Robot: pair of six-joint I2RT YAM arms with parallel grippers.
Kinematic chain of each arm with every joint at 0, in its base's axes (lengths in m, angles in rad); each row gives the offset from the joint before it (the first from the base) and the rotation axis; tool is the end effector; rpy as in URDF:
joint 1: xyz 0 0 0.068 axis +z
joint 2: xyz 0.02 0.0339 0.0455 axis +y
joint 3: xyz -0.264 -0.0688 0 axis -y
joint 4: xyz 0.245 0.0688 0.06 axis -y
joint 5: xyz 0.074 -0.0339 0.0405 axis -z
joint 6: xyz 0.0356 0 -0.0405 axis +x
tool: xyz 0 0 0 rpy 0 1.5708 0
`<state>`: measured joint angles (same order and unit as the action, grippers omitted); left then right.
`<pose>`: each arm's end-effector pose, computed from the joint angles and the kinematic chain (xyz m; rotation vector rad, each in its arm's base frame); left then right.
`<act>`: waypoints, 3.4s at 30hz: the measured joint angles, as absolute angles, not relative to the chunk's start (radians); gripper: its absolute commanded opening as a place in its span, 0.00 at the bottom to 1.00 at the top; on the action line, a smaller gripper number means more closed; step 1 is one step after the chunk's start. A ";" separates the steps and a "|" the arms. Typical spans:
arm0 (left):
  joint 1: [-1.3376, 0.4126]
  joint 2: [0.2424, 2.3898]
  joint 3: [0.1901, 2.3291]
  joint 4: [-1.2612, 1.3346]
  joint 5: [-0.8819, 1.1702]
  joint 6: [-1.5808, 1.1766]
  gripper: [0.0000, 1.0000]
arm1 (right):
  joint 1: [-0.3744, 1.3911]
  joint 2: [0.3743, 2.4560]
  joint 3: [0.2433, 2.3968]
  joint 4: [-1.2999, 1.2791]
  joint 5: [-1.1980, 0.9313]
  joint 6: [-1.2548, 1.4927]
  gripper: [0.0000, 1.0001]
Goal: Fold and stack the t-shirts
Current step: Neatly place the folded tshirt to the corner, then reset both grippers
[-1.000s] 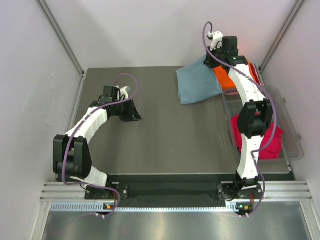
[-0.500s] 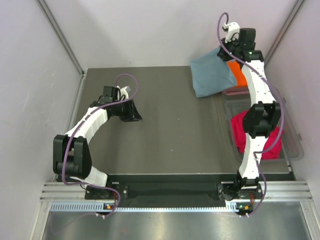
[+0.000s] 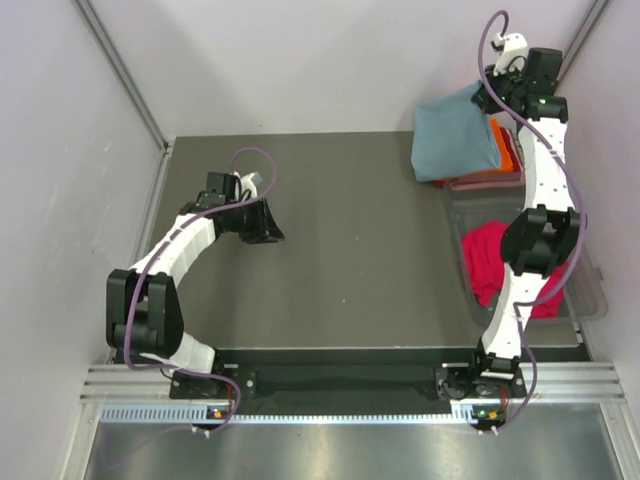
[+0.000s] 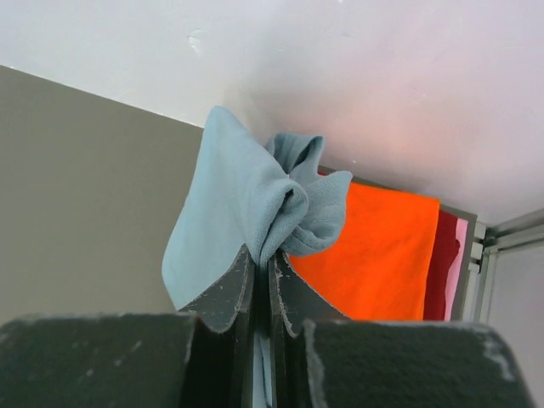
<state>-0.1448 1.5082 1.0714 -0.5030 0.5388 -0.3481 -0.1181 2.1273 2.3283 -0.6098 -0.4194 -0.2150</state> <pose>0.3066 -0.0632 0.2433 -0.0298 2.5333 -0.8766 0.4836 -0.0428 0.4030 -0.3626 1.9133 0.1948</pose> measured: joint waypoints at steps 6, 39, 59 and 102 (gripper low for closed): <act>-0.145 1.509 1.071 -0.504 0.538 -0.348 0.33 | -0.144 2.130 2.352 -0.602 -0.456 -0.191 0.00; -0.145 1.598 1.105 -0.521 0.570 -0.364 0.38 | -0.291 2.592 2.487 -0.022 -0.262 0.057 0.49; -0.145 1.385 1.131 -0.331 0.638 -0.470 0.42 | -0.004 1.531 1.594 -0.421 -0.224 0.328 1.00; -0.145 0.962 1.028 -0.370 0.593 -0.435 0.99 | 0.202 0.726 0.950 -0.582 -0.170 0.454 1.00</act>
